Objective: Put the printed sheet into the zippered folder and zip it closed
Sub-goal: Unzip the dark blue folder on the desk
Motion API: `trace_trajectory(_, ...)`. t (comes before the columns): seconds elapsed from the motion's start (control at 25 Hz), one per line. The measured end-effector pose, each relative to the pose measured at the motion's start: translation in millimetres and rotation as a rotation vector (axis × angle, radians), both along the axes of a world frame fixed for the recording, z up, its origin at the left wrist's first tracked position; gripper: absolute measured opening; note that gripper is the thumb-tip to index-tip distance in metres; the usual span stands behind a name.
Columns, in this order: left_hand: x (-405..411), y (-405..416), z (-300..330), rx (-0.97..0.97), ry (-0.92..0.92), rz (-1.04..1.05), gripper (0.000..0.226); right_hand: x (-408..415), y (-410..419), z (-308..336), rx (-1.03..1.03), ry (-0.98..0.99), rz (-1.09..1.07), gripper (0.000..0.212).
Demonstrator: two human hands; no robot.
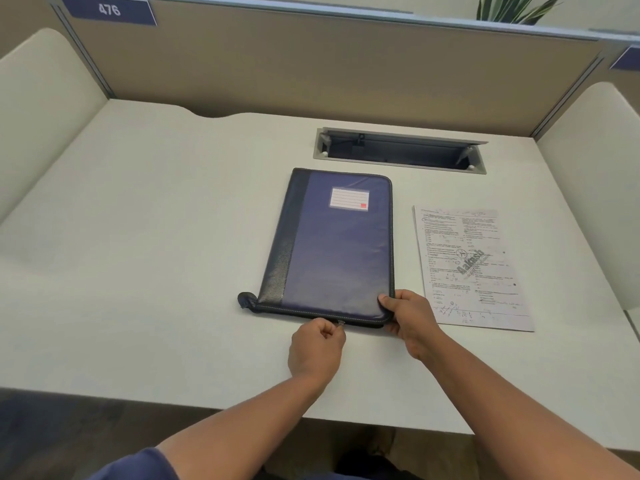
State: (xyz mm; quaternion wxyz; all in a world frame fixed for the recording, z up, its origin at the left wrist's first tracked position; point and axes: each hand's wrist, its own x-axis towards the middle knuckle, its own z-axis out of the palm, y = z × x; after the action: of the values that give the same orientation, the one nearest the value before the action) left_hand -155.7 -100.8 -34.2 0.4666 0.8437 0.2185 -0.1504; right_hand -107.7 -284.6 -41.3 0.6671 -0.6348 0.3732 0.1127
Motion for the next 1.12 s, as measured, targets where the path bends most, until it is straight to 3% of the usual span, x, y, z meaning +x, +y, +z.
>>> trace_trajectory(0.28,20,54,3,0.222,-0.036,-0.008,0.025,9,-2,-7,-0.002,0.0,-0.071,0.004)
trace_trajectory(0.52,27,101,1,0.302,-0.075,-0.009,0.022,12,-3,-12,-0.042,0.013,-0.093,0.002)
trace_trajectory(1.0,38,149,0,0.28,-0.049,-0.035,0.023,19,-9,-12,-0.122,0.037,-0.034,0.003)
trace_trajectory(1.12,46,152,2,0.226,-0.018,-0.07,0.013,18,-9,-9,-0.104,0.026,-0.011,0.013)
